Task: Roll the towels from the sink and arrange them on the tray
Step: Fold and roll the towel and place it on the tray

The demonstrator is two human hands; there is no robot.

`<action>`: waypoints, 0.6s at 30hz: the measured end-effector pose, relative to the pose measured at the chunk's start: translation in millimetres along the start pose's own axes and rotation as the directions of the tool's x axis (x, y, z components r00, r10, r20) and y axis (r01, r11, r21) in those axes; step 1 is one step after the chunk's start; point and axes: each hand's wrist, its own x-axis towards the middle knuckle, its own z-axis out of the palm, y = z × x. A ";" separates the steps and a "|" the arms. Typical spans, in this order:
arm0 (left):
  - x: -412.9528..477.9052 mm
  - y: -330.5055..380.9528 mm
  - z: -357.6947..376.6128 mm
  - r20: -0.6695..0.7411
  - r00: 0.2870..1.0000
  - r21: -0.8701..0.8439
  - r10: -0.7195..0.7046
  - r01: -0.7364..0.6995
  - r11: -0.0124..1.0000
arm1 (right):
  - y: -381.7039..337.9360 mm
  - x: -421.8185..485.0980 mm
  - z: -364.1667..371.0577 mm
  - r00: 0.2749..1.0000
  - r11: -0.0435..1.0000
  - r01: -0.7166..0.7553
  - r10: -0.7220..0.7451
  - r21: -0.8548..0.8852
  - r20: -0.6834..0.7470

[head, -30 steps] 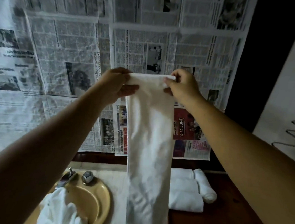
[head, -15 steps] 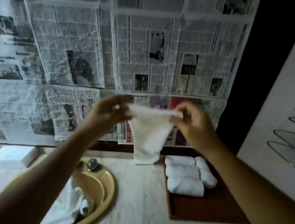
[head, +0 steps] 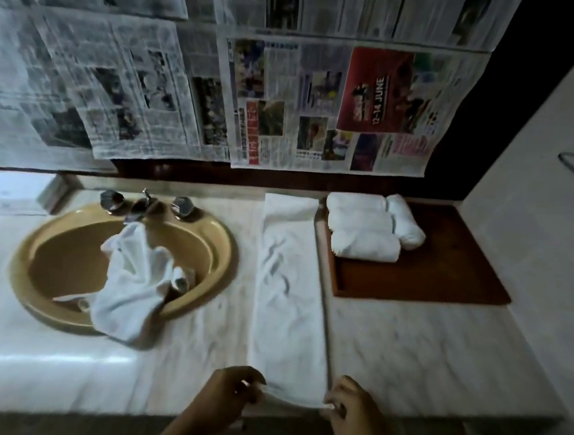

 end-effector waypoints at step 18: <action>-2.3 -37.0 33.0 -0.201 0.979 0.092 0.041 -0.023 0.996 | 3.6 5.1 29.0 0.957 0.960 -0.213 0.242 0.180 -0.160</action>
